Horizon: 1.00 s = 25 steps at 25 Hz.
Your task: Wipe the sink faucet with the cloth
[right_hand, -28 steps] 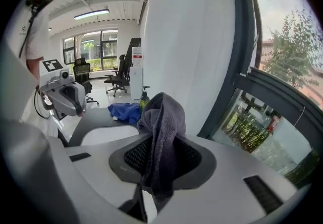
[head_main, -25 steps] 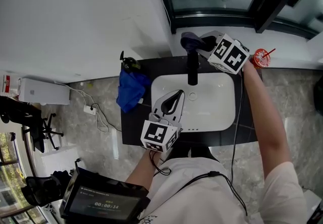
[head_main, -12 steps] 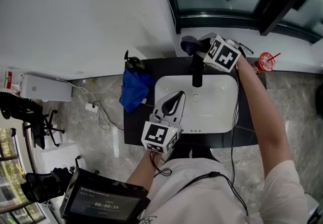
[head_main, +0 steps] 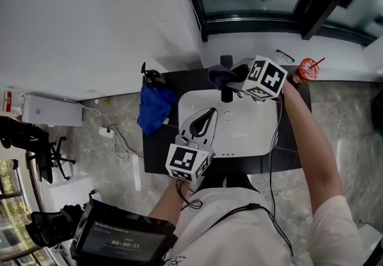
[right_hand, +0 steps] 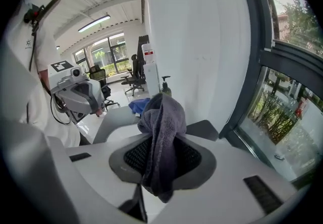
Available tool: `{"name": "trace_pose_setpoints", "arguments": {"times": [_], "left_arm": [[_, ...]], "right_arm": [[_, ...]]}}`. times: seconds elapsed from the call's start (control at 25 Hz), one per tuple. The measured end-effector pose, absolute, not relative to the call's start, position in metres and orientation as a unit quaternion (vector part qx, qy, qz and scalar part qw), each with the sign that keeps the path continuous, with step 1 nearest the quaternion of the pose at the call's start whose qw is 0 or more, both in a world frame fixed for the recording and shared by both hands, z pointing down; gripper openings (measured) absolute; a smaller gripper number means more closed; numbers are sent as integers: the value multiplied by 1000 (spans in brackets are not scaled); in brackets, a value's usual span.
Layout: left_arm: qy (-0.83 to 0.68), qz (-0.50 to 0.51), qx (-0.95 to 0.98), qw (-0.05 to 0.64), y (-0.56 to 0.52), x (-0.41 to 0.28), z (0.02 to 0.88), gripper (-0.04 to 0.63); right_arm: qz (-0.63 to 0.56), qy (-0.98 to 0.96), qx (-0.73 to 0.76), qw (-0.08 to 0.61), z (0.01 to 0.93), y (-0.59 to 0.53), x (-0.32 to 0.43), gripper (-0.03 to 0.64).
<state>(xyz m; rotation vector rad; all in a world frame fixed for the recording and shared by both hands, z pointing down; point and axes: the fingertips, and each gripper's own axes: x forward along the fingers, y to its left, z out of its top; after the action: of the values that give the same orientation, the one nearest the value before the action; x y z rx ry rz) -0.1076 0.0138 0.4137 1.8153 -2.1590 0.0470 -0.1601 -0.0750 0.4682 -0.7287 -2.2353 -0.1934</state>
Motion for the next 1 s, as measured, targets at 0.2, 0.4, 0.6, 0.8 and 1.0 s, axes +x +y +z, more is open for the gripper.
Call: {"name": "trace_pose_setpoints", "arguments": {"times": [0.2,0.4,0.6,0.8,1.0], "left_arm": [[-751,14,641,161,11,-104,412,-8],[-748,11,643,163,11,-101,413,-8],[-750,12,641,159,12,-104,412,-8],[-760,15,630,162,23,-110,417,-8],[-767,11,621,162,25,-113,416,-8]], "right_arm": [[-83,-853,-339,388,471,-47,-129,98],[-51,-862,-343,369,460,-47,-117,98],[-93,-915,-219,327,437,-115,-164,98],[-122,-919,-168,335,436,-147,-194,98],[-124,-917,-159,344,446,-151,-206,98]]}}
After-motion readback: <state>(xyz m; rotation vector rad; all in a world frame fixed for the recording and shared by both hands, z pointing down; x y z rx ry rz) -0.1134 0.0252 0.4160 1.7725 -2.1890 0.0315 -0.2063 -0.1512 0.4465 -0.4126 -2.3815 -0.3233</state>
